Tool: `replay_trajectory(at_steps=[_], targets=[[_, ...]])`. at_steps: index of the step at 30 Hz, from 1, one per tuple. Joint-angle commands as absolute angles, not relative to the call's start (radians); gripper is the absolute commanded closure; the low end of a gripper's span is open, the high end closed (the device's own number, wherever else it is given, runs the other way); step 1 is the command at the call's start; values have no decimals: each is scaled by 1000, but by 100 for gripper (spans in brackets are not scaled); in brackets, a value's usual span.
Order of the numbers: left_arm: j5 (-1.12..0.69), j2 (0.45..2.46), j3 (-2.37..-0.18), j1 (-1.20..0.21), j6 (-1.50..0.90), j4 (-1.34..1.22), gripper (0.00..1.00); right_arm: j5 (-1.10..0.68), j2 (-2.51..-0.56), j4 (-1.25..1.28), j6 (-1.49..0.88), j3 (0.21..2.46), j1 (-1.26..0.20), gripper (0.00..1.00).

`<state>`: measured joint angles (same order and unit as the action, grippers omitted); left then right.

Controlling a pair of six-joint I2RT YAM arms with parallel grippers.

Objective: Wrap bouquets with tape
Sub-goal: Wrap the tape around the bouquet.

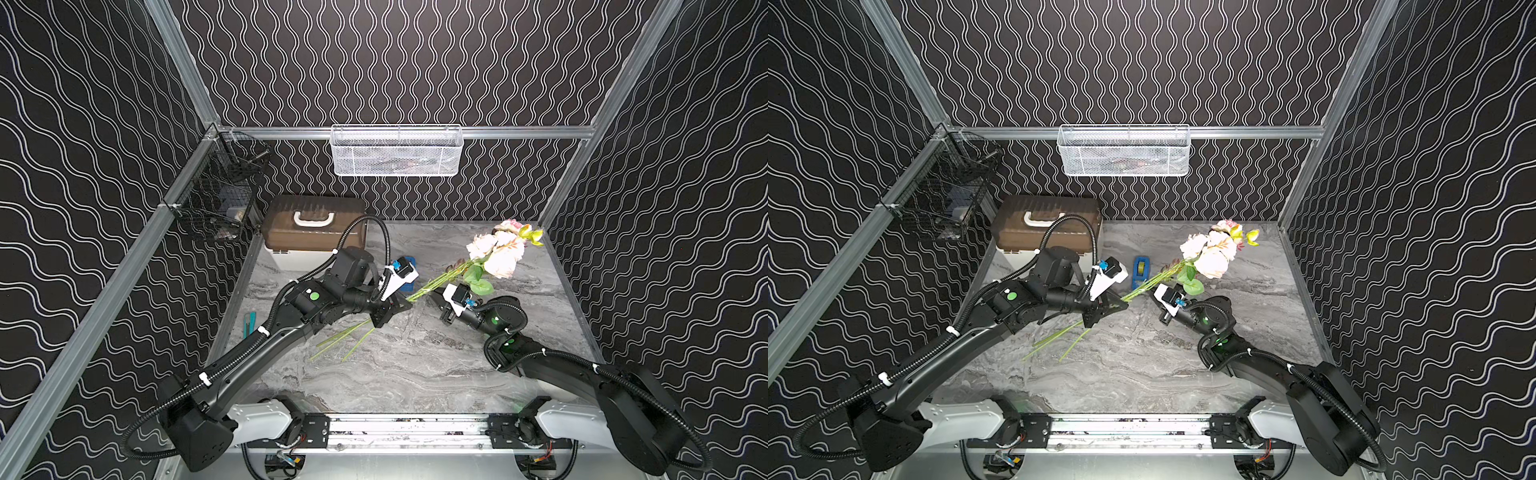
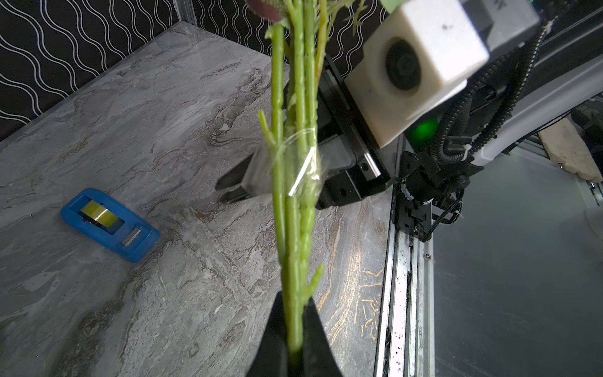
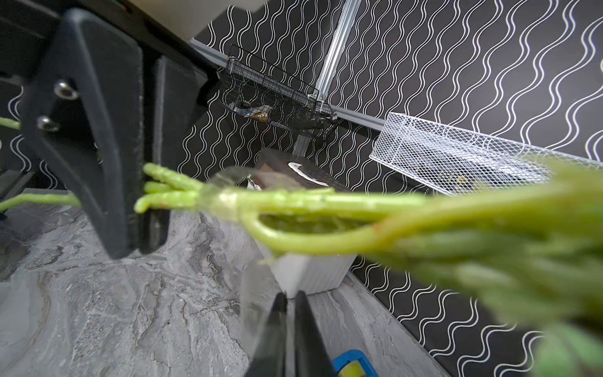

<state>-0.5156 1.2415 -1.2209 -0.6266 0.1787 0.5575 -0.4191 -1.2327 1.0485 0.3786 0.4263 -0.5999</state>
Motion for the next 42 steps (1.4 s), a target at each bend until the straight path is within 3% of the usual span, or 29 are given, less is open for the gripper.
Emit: replay_trajectory(at_steps=[1,10,14,30,31,33,42], targets=[[-521,1241,-1229,-624,180,541,100,-432,-1233,1042,397,412,-600,100],[-536,1272,-1238,-623,186,563,100,-359,-1274,947,377,424,-600,100],[-507,1269,-1232,-624,199,561,100,-413,-1262,916,367,411,-600,100],[-364,1301,-1240,-622,244,604,100,-576,-979,607,353,382,-610,100],[-366,1295,-1239,-621,241,599,100,-560,-976,606,351,378,-609,95],[-383,1282,-1229,-622,243,584,100,-528,-977,606,351,365,-610,60],[-443,1243,-1205,-622,261,553,100,-433,-1032,638,229,394,-609,22]])
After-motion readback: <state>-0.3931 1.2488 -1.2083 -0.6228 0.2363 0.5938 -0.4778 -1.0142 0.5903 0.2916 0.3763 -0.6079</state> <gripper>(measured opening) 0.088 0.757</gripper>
